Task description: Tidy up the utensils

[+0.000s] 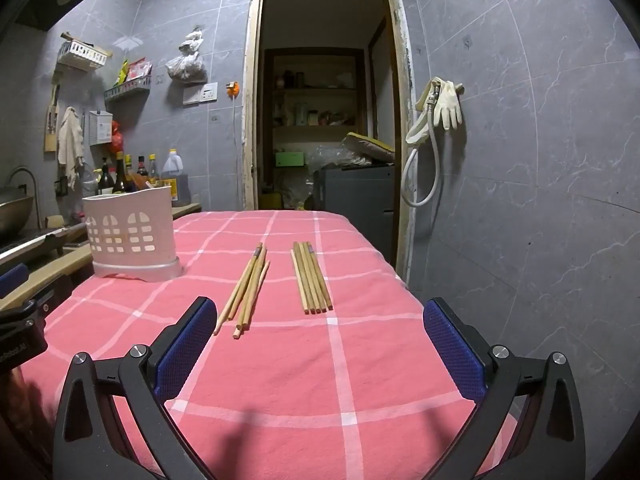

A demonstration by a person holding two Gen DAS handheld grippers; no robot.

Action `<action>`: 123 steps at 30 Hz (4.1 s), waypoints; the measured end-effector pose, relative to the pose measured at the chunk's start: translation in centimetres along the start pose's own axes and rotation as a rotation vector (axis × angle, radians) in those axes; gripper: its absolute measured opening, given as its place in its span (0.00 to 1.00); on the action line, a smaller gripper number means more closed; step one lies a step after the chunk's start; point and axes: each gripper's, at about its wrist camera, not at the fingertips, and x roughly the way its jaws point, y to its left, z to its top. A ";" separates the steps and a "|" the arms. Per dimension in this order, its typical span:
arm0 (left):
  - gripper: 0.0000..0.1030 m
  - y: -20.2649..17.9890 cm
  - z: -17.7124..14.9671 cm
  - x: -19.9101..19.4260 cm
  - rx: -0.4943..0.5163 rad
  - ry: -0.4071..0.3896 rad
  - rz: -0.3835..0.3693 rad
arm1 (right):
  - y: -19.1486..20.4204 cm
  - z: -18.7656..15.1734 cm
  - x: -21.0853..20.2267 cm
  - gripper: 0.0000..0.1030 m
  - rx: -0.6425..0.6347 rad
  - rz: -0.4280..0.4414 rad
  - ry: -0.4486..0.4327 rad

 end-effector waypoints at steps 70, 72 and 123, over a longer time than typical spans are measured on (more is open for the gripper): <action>0.98 0.0 0.0 0.0 -0.001 0.004 0.001 | 0.2 -0.2 0.2 1.00 0.006 0.002 0.007; 0.98 0.0 0.0 0.0 -0.001 0.004 0.001 | 0.2 -0.2 0.2 1.00 0.006 0.002 0.008; 0.98 -4.4 7.6 12.9 -0.014 0.295 -0.112 | -5.7 7.4 12.9 1.00 -0.039 0.143 0.203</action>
